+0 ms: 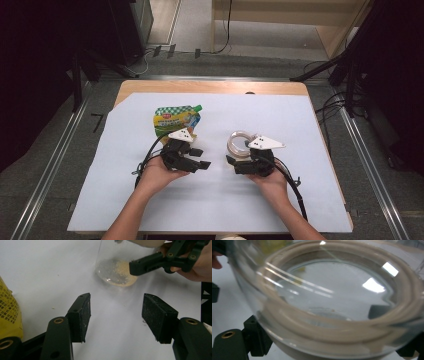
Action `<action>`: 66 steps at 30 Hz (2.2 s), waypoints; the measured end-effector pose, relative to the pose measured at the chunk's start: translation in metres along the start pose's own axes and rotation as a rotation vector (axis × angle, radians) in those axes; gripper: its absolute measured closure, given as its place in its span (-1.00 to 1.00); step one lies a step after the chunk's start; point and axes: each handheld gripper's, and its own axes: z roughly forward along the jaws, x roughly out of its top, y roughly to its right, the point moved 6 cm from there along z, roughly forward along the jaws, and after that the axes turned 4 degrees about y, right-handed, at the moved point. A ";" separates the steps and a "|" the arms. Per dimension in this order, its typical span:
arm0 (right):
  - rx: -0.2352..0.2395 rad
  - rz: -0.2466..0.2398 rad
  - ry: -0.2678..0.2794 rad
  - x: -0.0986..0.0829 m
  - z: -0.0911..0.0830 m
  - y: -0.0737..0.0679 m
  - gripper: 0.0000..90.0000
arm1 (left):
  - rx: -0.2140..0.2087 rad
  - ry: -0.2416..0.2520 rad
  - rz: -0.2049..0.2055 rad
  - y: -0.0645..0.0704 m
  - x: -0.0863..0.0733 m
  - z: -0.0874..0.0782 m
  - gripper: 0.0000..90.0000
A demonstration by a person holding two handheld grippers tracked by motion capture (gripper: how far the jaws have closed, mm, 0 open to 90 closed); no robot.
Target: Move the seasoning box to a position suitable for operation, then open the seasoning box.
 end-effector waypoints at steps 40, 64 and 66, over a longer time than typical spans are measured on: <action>0.109 -0.009 -0.075 -0.011 -0.046 -0.010 -0.54 | -0.028 0.018 0.016 0.002 0.017 0.004 -0.09; 0.009 0.067 -0.111 -0.011 -0.076 0.048 0.97 | -0.055 0.015 0.042 0.017 0.025 0.012 -0.15; -0.001 0.066 -0.110 -0.010 -0.071 0.052 1.00 | -0.055 0.014 0.046 0.018 0.025 0.012 -0.15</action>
